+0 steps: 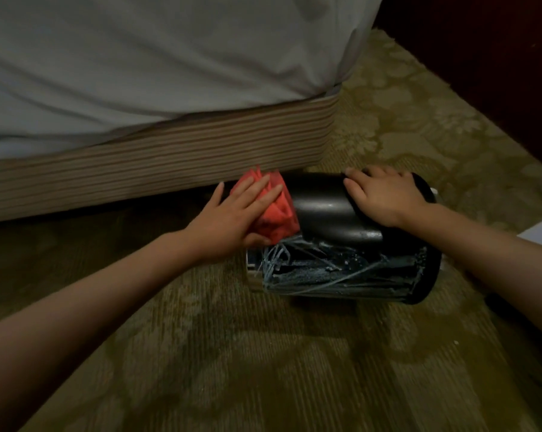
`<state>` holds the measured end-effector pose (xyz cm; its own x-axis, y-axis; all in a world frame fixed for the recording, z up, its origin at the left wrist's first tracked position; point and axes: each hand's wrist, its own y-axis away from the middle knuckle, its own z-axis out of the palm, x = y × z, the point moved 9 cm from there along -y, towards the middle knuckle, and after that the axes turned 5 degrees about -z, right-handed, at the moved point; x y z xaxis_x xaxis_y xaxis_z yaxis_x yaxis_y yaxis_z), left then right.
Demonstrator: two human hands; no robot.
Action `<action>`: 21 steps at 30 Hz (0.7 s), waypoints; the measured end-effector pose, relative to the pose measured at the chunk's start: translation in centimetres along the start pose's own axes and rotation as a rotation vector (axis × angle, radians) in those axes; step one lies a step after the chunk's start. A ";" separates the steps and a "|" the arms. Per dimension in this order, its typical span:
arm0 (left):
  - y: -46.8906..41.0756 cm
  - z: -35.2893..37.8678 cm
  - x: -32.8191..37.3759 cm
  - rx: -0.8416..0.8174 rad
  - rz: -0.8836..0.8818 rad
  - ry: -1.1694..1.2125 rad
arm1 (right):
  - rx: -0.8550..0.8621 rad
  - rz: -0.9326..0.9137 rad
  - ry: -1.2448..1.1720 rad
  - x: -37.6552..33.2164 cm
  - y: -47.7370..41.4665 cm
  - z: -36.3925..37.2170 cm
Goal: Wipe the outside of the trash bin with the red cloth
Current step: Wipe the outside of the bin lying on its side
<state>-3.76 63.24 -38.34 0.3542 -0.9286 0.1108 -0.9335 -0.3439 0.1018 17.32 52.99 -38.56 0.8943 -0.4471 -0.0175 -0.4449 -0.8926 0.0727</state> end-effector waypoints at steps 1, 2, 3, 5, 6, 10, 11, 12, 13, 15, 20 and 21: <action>-0.8 0.0 0.0 -0.027 -0.017 0.007 | -0.004 0.003 -0.007 0.0 -0.1 0.0; -1.9 -0.2 0.1 -0.047 -0.041 0.027 | -0.013 0.007 -0.018 0.1 -0.2 -0.1; -3.0 -0.6 0.2 -0.066 -0.074 0.056 | -0.019 0.008 -0.026 0.1 -0.2 -0.1; -5.0 -1.3 0.5 -0.101 -0.118 0.098 | -0.010 0.003 -0.020 0.0 -0.1 0.0; -5.4 -1.6 0.7 -0.107 -0.121 0.097 | -0.008 0.004 -0.013 0.2 -0.1 0.0; -2.2 -1.0 0.4 -0.037 -0.054 0.014 | -0.044 0.007 -0.033 0.5 -0.5 -0.2; -1.0 -0.7 0.2 -0.010 -0.039 -0.005 | -0.044 0.002 -0.032 0.5 -0.5 -0.2; -0.1 -0.4 0.1 0.006 -0.028 -0.026 | -0.040 0.001 -0.029 0.4 -0.4 -0.1; 0.4 -0.2 0.0 0.013 -0.025 -0.056 | -0.033 -0.001 -0.024 0.3 -0.3 0.0; 0.0 -0.3 0.2 0.029 -0.021 -0.139 | -0.015 -0.001 -0.020 0.1 -0.2 0.1; -4.2 -1.0 4.7 0.025 0.021 -0.180 | -0.028 0.023 -0.030 0.3 -0.7 0.0; -4.9 -1.1 5.6 0.016 0.047 -0.161 | -0.018 0.020 -0.023 0.3 -0.6 0.0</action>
<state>2.88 59.85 -37.12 0.2981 -0.9535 -0.0448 -0.9499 -0.3009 0.0844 17.85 53.43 -38.64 0.8839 -0.4661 -0.0392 -0.4613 -0.8825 0.0912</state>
